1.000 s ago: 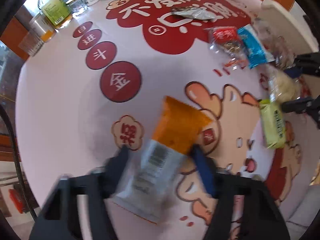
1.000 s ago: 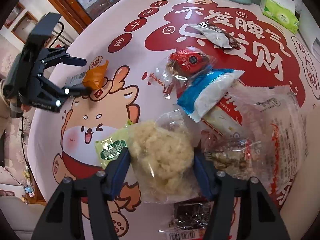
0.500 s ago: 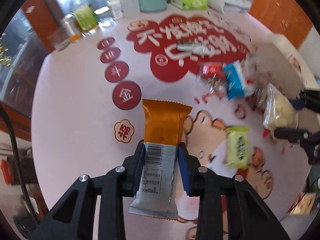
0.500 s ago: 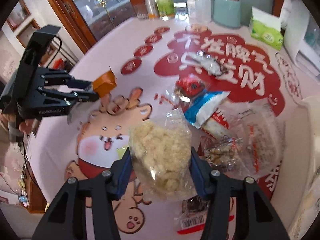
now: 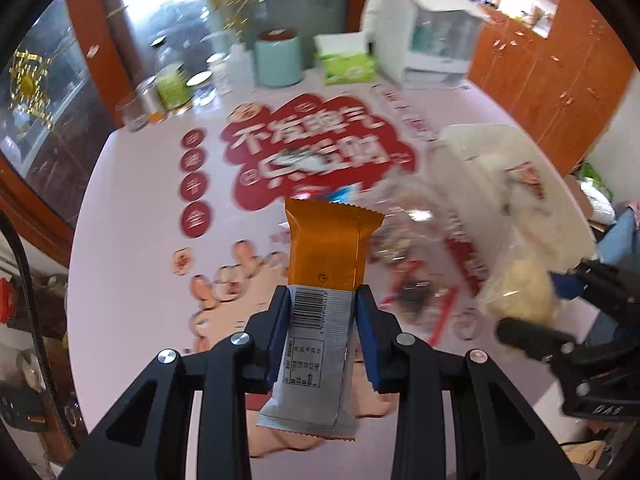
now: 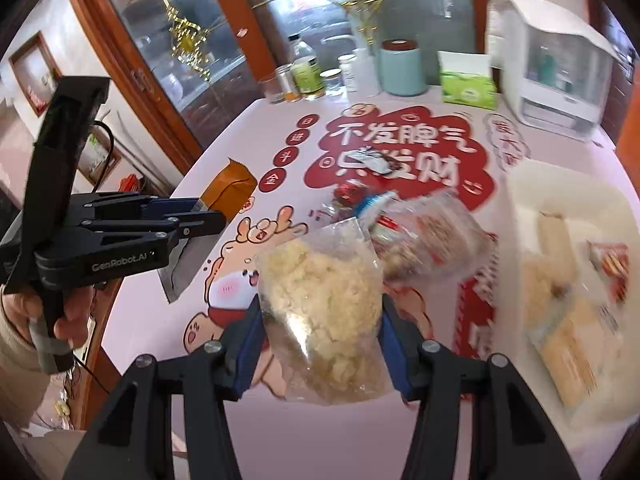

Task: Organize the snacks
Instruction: 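Carry both snacks over the white tray and open both tools to drop them, then move both open tools back over the remaining snack pile, then grasp a clear bread bag with the right tool while the left tool grasps a brown candy pack, then carry both packs over the white tray and open both tools to drop them, then move both open tools back to the snacks on the table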

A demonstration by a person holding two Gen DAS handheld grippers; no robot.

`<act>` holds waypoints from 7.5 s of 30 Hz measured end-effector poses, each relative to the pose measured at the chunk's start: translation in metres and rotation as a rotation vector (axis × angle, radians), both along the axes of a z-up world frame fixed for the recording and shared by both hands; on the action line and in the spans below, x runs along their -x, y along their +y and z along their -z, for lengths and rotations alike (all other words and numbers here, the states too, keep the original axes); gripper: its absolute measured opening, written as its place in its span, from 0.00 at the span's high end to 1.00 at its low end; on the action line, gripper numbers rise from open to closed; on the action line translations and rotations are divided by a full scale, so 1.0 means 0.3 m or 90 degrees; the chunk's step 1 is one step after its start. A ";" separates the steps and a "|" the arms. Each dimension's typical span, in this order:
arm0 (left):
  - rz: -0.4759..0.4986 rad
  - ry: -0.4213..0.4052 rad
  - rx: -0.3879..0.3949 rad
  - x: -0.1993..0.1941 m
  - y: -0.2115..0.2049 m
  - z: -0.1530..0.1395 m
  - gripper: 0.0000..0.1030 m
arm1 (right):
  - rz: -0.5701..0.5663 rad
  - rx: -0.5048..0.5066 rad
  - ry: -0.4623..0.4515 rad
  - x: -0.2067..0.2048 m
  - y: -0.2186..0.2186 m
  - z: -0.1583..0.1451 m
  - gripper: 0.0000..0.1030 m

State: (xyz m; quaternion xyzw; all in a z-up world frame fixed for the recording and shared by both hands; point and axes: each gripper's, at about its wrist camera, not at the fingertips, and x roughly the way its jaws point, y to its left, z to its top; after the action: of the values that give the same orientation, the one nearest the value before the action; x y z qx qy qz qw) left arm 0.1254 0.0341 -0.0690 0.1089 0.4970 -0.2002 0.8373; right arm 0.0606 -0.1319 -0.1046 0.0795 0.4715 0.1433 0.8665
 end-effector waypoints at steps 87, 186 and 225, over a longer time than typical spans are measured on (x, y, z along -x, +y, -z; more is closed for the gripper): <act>0.222 -0.142 -0.236 -0.609 -0.223 -0.115 0.05 | 0.078 0.044 0.054 -0.488 -0.245 -0.068 0.34; 0.045 -0.045 -0.022 0.024 -1.037 -0.011 0.06 | 0.270 0.085 0.001 0.195 -0.908 0.027 0.37; -0.218 0.020 -0.067 0.253 -0.239 0.149 0.06 | 0.129 0.066 -0.027 0.250 -0.496 0.016 0.33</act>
State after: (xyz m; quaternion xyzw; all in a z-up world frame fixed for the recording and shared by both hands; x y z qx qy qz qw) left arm 0.0494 -0.0375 -0.1136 0.0634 0.5312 -0.0304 0.8443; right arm -0.0143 -0.2806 -0.1095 0.0787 0.4494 0.0322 0.8893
